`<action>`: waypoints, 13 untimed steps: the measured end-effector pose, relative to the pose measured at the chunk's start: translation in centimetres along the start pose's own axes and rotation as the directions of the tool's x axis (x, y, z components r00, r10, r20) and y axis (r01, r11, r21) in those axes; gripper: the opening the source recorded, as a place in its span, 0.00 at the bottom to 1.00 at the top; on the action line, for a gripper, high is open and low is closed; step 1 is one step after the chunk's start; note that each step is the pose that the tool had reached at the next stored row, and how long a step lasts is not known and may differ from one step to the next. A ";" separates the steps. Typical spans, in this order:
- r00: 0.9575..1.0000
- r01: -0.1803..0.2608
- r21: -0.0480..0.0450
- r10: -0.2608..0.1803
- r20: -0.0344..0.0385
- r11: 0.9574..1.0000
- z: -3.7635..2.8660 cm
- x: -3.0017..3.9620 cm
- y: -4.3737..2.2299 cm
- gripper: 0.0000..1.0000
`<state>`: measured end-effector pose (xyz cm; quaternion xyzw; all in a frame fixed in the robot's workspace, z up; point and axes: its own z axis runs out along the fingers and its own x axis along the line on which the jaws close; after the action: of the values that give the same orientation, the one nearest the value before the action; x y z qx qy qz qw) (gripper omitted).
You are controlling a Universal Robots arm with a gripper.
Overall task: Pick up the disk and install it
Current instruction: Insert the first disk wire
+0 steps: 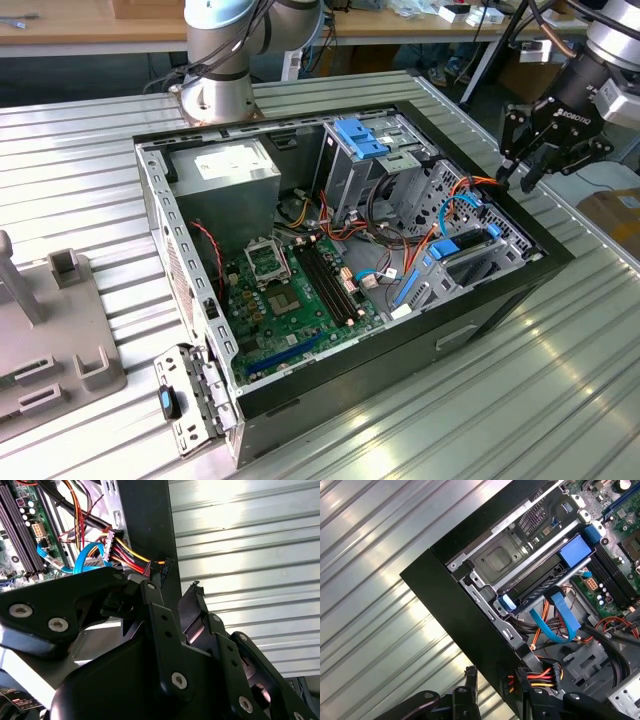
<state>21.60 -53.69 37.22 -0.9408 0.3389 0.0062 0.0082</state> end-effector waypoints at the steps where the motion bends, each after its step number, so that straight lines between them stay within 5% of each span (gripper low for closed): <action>1: 1.000 0.000 0.000 0.000 0.000 1.000 -0.01 0.00 -0.01 0.41; 2: 1.000 0.000 0.000 0.000 0.000 1.000 0.00 0.00 -0.02 0.33; 13: 1.000 0.008 0.001 -0.008 0.000 1.000 0.14 -0.18 0.14 0.33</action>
<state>21.37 -53.68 37.07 -0.9421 0.3351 0.0061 0.0085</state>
